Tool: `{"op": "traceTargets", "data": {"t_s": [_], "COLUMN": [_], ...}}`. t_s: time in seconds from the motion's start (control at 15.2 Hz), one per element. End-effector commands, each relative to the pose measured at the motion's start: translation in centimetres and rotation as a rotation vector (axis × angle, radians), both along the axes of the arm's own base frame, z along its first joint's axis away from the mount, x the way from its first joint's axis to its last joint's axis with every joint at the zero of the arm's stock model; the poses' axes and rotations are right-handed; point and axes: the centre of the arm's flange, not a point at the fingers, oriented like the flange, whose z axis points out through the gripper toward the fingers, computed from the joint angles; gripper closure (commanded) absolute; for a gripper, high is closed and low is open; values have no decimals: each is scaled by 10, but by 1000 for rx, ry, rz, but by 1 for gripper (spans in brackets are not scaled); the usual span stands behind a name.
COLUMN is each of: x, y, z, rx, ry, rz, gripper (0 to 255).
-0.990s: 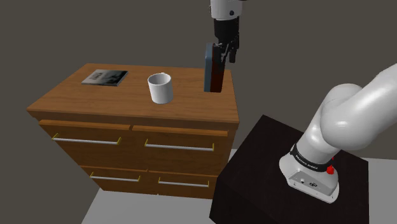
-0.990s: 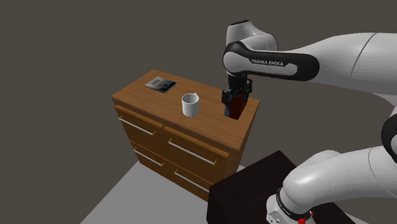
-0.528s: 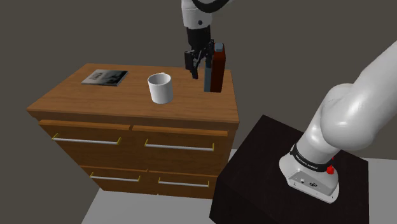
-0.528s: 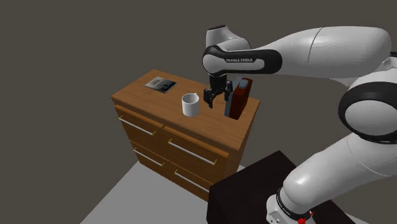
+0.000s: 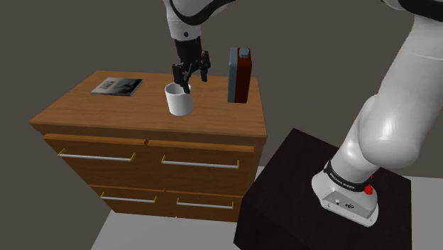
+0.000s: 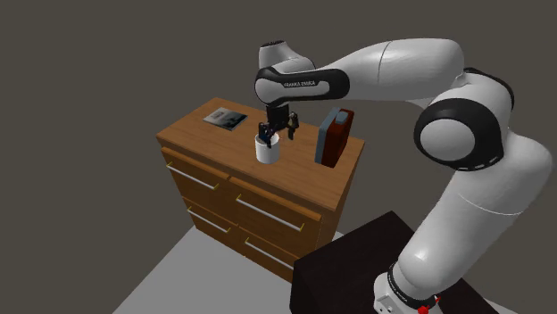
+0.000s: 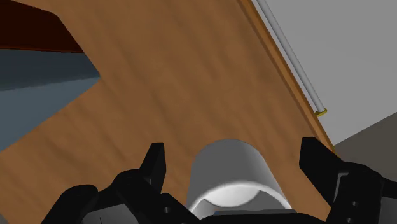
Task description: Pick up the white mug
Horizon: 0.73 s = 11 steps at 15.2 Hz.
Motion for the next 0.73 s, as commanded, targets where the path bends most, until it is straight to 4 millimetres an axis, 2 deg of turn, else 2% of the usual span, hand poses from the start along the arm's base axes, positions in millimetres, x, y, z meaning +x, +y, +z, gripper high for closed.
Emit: {"op": "traceTargets", "data": {"t_s": [0.0, 0.4, 0.66], "x": [20, 81, 82], "y": [14, 56, 57], "z": [-6, -24, -40], "rx": [5, 19, 19], "ry": [-5, -20, -20], "rz": [-3, -9, -9], "gripper": [0, 0, 0]}}
